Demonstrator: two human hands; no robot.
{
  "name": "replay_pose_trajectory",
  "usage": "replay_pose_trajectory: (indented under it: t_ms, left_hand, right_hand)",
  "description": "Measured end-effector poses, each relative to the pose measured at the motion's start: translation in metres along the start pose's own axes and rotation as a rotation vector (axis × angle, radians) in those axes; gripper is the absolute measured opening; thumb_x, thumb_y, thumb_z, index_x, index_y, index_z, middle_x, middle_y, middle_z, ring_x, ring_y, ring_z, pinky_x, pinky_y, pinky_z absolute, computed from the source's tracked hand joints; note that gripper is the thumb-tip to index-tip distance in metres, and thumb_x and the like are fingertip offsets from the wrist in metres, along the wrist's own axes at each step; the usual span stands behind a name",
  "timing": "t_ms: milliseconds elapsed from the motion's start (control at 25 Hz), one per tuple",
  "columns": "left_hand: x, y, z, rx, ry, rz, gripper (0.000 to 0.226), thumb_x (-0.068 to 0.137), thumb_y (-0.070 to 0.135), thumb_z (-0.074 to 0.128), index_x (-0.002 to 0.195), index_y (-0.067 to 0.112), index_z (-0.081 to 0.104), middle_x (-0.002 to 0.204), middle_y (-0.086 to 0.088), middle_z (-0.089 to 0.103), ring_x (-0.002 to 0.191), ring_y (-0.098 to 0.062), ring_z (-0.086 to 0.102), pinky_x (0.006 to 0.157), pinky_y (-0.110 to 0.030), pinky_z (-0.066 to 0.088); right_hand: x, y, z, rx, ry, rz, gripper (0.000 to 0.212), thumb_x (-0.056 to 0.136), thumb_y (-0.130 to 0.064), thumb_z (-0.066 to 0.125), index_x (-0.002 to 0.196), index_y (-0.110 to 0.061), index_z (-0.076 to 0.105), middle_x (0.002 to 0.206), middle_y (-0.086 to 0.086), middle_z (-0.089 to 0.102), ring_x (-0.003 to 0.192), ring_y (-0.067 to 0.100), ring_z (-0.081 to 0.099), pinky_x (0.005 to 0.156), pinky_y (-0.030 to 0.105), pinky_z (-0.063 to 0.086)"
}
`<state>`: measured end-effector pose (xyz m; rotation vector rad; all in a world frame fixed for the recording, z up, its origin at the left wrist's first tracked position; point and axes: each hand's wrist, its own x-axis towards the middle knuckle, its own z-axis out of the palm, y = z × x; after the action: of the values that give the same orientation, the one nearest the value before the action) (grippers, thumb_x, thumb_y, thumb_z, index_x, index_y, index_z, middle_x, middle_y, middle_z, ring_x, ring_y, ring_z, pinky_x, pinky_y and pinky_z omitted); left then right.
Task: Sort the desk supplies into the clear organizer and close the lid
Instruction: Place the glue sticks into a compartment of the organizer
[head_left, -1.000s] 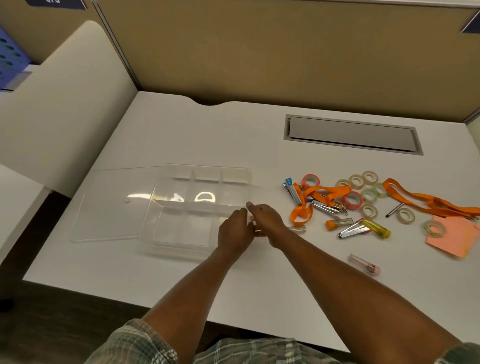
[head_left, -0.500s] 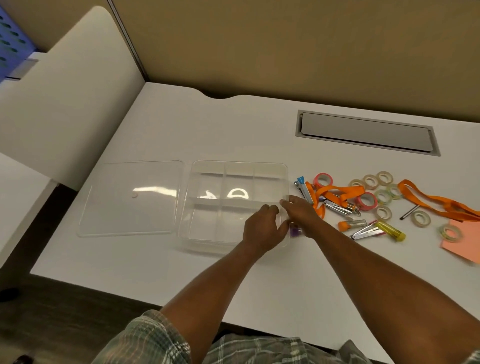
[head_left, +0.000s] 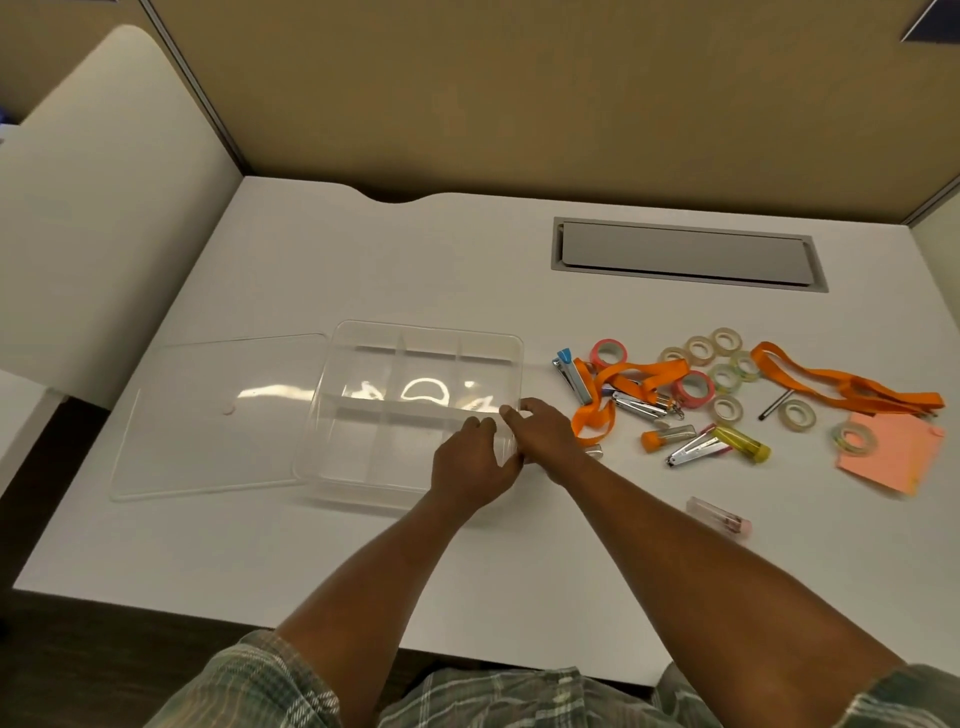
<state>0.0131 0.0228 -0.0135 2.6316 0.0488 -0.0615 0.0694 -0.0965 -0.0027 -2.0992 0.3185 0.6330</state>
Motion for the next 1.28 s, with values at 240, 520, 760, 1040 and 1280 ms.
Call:
replay_pose_trajectory:
  t_ms: [240, 520, 760, 1040, 1280]
  left_hand:
    - [0.006, 0.029, -0.005, -0.056, 0.124, 0.068, 0.039, 0.084, 0.044, 0.068, 0.100, 0.012, 0.054, 0.093, -0.003, 0.058, 0.073, -0.018, 0.056, 0.059, -0.024, 0.035]
    - [0.019, 0.105, 0.024, 0.033, 0.054, 0.163, 0.040, 0.085, 0.039, 0.068, 0.113, 0.013, 0.058, 0.109, -0.006, 0.059, 0.092, -0.020, 0.057, 0.072, -0.027, 0.045]
    - [0.006, 0.133, 0.073, 0.320, -0.110, 0.128, 0.049, 0.090, 0.039, 0.060, 0.131, 0.015, 0.047, 0.128, -0.009, 0.051, 0.110, -0.025, 0.052, 0.090, -0.035, 0.046]
    - [-0.011, 0.155, 0.097, 0.353, -0.054, -0.056, 0.040, 0.093, 0.012, 0.055, 0.132, 0.010, 0.046, 0.128, -0.015, 0.047, 0.102, -0.027, 0.054, 0.086, -0.034, 0.047]
    - [-0.028, 0.168, 0.111, 0.329, -0.056, -0.089, 0.032, 0.094, 0.007, 0.055, 0.126, 0.006, 0.052, 0.130, -0.019, 0.048, 0.103, -0.029, 0.056, 0.089, -0.035, 0.050]
  right_hand:
    - [-0.006, 0.019, -0.058, 0.021, 0.171, -0.061, 0.041, 0.101, -0.042, 0.046, 0.121, -0.011, 0.064, 0.118, 0.011, 0.069, 0.107, 0.029, 0.066, 0.098, 0.046, 0.052]
    - [-0.026, 0.094, -0.153, 0.049, 0.353, -0.058, 0.032, 0.101, -0.037, 0.047, 0.107, -0.011, 0.066, 0.101, 0.010, 0.071, 0.094, 0.029, 0.066, 0.087, 0.048, 0.053]
    - [-0.056, 0.166, -0.208, -0.129, 0.465, -0.119, 0.038, 0.094, -0.053, 0.056, 0.108, -0.019, 0.066, 0.094, -0.006, 0.068, 0.082, 0.012, 0.062, 0.072, 0.027, 0.044]
    - [-0.086, 0.231, -0.225, -0.483, 0.298, -0.219, 0.054, 0.082, -0.060, 0.066, 0.123, -0.025, 0.057, 0.114, -0.001, 0.060, 0.108, 0.018, 0.059, 0.082, 0.035, 0.053]
    - [-0.087, 0.244, -0.216, -0.753, 0.150, -0.327, 0.041, 0.088, -0.047, 0.061, 0.123, -0.026, 0.055, 0.117, -0.001, 0.052, 0.108, 0.020, 0.054, 0.077, 0.034, 0.052]
